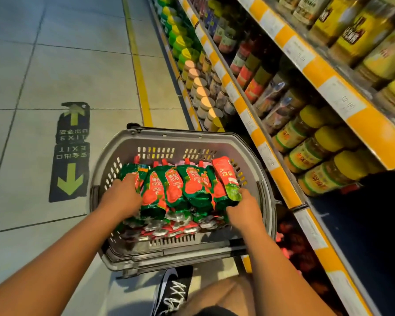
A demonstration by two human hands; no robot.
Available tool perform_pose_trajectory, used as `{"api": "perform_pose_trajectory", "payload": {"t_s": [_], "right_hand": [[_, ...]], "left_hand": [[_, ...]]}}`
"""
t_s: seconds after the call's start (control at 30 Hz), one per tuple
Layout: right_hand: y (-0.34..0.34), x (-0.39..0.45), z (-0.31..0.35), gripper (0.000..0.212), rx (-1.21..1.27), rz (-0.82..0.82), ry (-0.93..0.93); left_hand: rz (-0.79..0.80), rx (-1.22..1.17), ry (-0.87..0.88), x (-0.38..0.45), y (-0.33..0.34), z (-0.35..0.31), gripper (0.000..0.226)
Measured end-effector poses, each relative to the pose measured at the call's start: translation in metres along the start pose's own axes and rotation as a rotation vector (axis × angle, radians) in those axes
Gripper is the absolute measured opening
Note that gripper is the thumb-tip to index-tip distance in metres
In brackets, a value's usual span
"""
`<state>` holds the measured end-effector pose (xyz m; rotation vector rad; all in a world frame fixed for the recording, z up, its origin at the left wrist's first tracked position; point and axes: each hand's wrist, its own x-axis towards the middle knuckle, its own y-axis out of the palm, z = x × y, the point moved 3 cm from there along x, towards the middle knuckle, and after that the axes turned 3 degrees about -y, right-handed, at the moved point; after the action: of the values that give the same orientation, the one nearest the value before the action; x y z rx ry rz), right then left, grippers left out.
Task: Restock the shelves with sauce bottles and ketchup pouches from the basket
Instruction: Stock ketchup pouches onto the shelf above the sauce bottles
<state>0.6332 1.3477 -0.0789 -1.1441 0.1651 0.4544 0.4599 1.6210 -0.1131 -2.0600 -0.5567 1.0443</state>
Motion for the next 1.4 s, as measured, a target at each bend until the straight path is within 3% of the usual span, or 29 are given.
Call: {"api": "perform_pose_trajectory", "payload": {"t_s": [0.3, 0.63, 0.83, 1.0, 1.2, 1.4], "right_hand": [[0.006, 0.023, -0.009, 0.061, -0.049, 0.006, 0.032], [0.003, 0.025, -0.017, 0.031, -0.080, -0.101, 0.010], [0.007, 0.023, -0.020, 0.038, -0.068, 0.005, -0.032], [0.008, 0.021, -0.017, 0.036, -0.131, -0.004, -0.098], [0.008, 0.019, -0.014, 0.060, -0.139, -0.035, -0.173], [0.004, 0.025, -0.013, 0.037, -0.184, -0.104, -0.114]], "left_hand": [[-0.091, 0.050, 0.019, 0.005, 0.009, 0.006, 0.042], [-0.172, -0.021, 0.019, 0.012, 0.015, 0.011, 0.052], [-0.140, -0.046, 0.012, 0.009, 0.017, 0.010, 0.057], [-0.091, -0.059, -0.026, 0.009, 0.018, 0.010, 0.053], [-0.116, -0.150, -0.042, 0.017, 0.018, 0.012, 0.035], [-0.111, -0.225, -0.027, 0.015, 0.017, 0.014, 0.031]]}}
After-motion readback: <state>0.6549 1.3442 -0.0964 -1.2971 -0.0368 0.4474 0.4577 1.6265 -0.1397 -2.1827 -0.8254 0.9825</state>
